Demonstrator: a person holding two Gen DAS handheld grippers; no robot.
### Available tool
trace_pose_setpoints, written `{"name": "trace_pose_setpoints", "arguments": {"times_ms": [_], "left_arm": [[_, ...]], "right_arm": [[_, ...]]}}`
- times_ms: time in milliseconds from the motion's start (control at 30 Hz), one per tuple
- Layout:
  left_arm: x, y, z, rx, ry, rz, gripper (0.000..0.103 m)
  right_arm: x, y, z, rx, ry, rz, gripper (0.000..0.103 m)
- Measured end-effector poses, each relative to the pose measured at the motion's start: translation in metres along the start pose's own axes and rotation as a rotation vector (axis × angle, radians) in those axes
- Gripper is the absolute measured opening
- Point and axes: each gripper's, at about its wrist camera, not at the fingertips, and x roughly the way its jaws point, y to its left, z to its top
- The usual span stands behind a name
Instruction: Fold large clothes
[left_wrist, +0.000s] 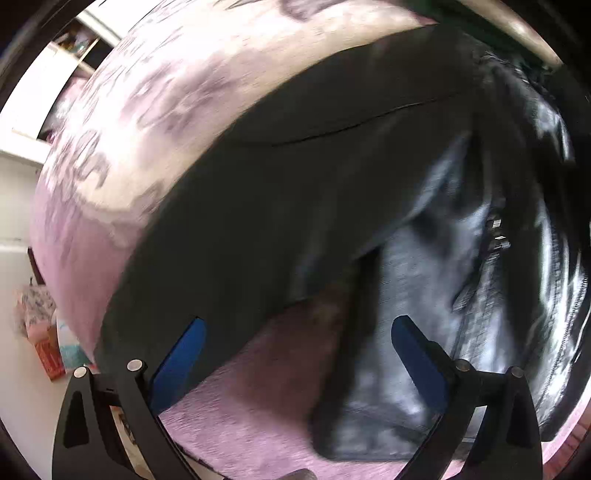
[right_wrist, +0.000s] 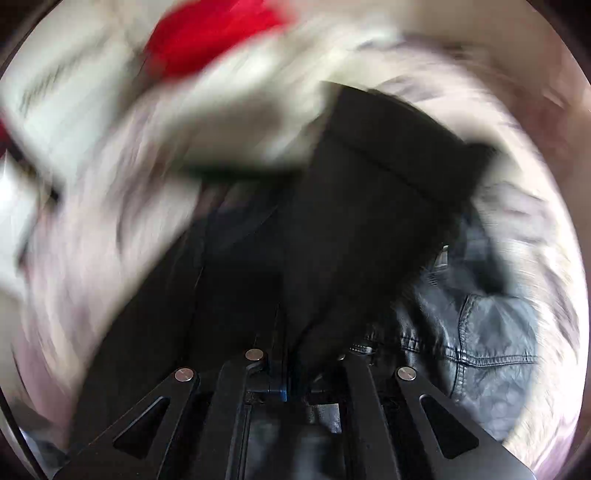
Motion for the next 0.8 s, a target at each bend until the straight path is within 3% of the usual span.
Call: {"name": "trace_pose_setpoints", "arguments": {"times_ms": [67, 100, 133, 167, 233, 267, 333, 367, 433, 500, 567, 633, 667, 733, 800], "left_arm": [[0.002, 0.015, -0.006, -0.010, 0.017, -0.015, 0.103], [0.002, 0.020, -0.009, -0.009, 0.020, -0.024, 0.103], [0.001, 0.025, -0.012, -0.001, 0.019, -0.030, 0.103], [0.001, 0.028, -0.014, 0.008, 0.016, -0.031, 0.103], [0.000, 0.033, -0.019, 0.034, 0.011, -0.020, 0.103], [-0.001, 0.032, -0.022, 0.046, 0.012, -0.015, 0.103], [-0.003, 0.032, -0.028, 0.067, 0.008, -0.003, 0.103], [-0.006, 0.039, -0.031, 0.078, 0.000, 0.009, 0.103], [-0.007, 0.037, -0.035, 0.106, -0.027, 0.034, 0.103], [-0.006, 0.035, -0.040, 0.117, -0.031, 0.036, 0.103], [-0.001, 0.033, -0.046, 0.102, -0.014, 0.021, 0.103], [0.015, 0.043, -0.048, 0.070, 0.008, -0.009, 0.103], [0.018, 0.045, -0.049, 0.060, 0.008, -0.018, 0.103], [0.023, 0.051, -0.051, 0.034, -0.004, -0.042, 0.103], [0.033, 0.058, -0.050, 0.018, -0.007, -0.073, 0.103]], "right_arm": [[0.050, 0.033, -0.011, -0.072, 0.168, 0.035, 0.017], [0.057, 0.036, -0.024, -0.043, 0.201, 0.083, 0.031], [0.057, 0.031, -0.028, -0.001, 0.206, 0.129, 0.044], [0.046, 0.021, -0.034, 0.090, 0.203, 0.202, 0.050], [0.016, -0.002, -0.049, 0.216, 0.179, 0.293, 0.084], [-0.006, -0.018, -0.063, 0.291, 0.159, 0.319, 0.085], [-0.035, -0.055, -0.095, 0.399, 0.148, 0.256, 0.085], [-0.047, -0.072, -0.112, 0.443, 0.156, 0.193, 0.085], [-0.067, -0.111, -0.163, 0.497, 0.220, -0.031, 0.085], [-0.067, -0.144, -0.211, 0.532, 0.314, -0.119, 0.085], [-0.050, -0.164, -0.258, 0.586, 0.400, -0.085, 0.085], [-0.036, -0.173, -0.290, 0.682, 0.451, 0.009, 0.084], [-0.032, -0.175, -0.303, 0.748, 0.443, 0.076, 0.082], [-0.033, -0.176, -0.309, 0.781, 0.423, 0.102, 0.075], [-0.033, -0.178, -0.316, 0.820, 0.410, 0.142, 0.075]]}}
